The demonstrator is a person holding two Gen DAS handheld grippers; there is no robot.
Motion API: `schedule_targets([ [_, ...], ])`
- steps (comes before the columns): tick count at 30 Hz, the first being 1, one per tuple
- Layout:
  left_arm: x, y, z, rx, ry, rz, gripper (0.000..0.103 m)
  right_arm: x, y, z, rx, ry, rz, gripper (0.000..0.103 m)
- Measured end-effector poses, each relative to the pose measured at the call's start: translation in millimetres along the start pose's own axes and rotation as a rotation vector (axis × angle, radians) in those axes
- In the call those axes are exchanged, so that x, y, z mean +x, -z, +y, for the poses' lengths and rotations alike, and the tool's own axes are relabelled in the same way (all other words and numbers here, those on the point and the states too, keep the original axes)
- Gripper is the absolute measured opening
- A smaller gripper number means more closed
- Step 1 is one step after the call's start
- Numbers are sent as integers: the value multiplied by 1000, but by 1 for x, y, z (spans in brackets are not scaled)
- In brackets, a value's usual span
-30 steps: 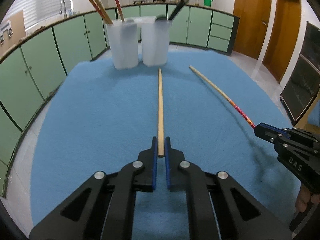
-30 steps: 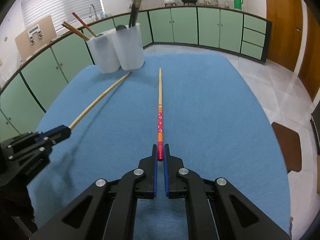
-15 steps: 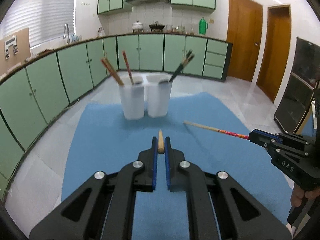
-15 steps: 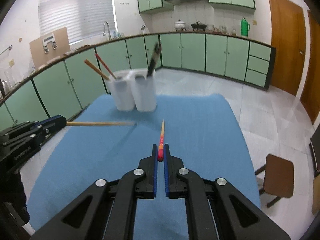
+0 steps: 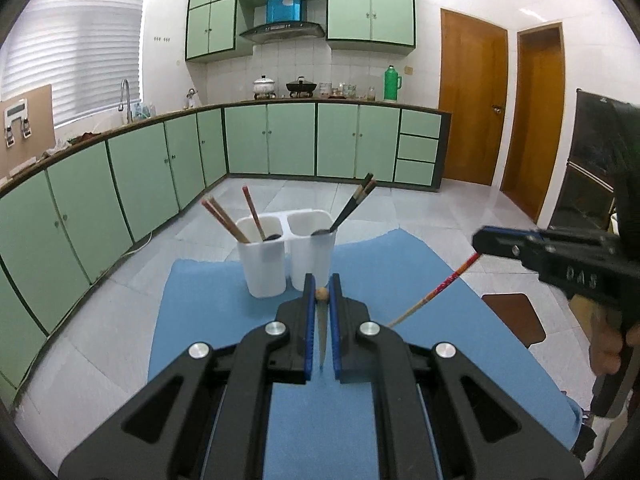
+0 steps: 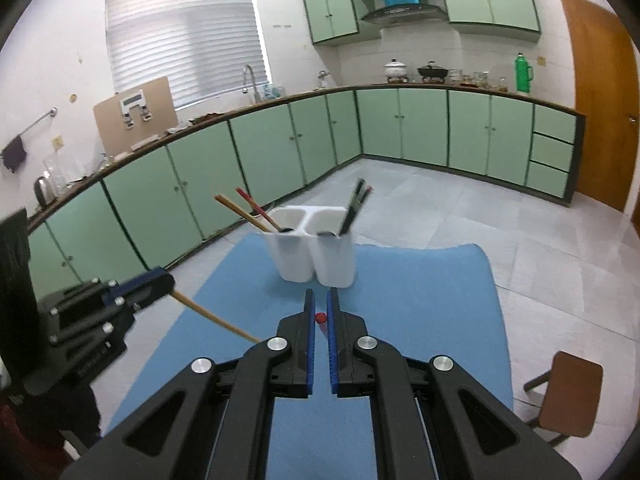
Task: Organize utensils
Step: 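Lift both chopsticks over the white holder and lower them in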
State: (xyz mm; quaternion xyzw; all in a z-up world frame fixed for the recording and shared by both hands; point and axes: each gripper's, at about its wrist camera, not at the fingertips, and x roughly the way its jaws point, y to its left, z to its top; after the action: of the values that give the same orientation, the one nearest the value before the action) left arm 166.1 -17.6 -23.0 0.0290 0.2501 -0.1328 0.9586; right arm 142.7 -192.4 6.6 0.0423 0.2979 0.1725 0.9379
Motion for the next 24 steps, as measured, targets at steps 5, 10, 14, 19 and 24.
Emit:
schedule_targets([
  [5,-1,-4,3,3,11,-4,6,10,-17,9,-36,-30,26,6],
  [10,0,-11,6,10,11,-12,6,12,-33,15,-63,-63,23,5],
  [14,-2,-22,10,7,26,-35,6,9,-53,20,-86,-84,2,5],
  [19,-11,-55,14,36,15,-108,6,3,-86,23,-97,-115,-48,5],
  [24,-18,-96,14,80,-8,-198,6,1,-128,25,-112,-116,-123,5],
])
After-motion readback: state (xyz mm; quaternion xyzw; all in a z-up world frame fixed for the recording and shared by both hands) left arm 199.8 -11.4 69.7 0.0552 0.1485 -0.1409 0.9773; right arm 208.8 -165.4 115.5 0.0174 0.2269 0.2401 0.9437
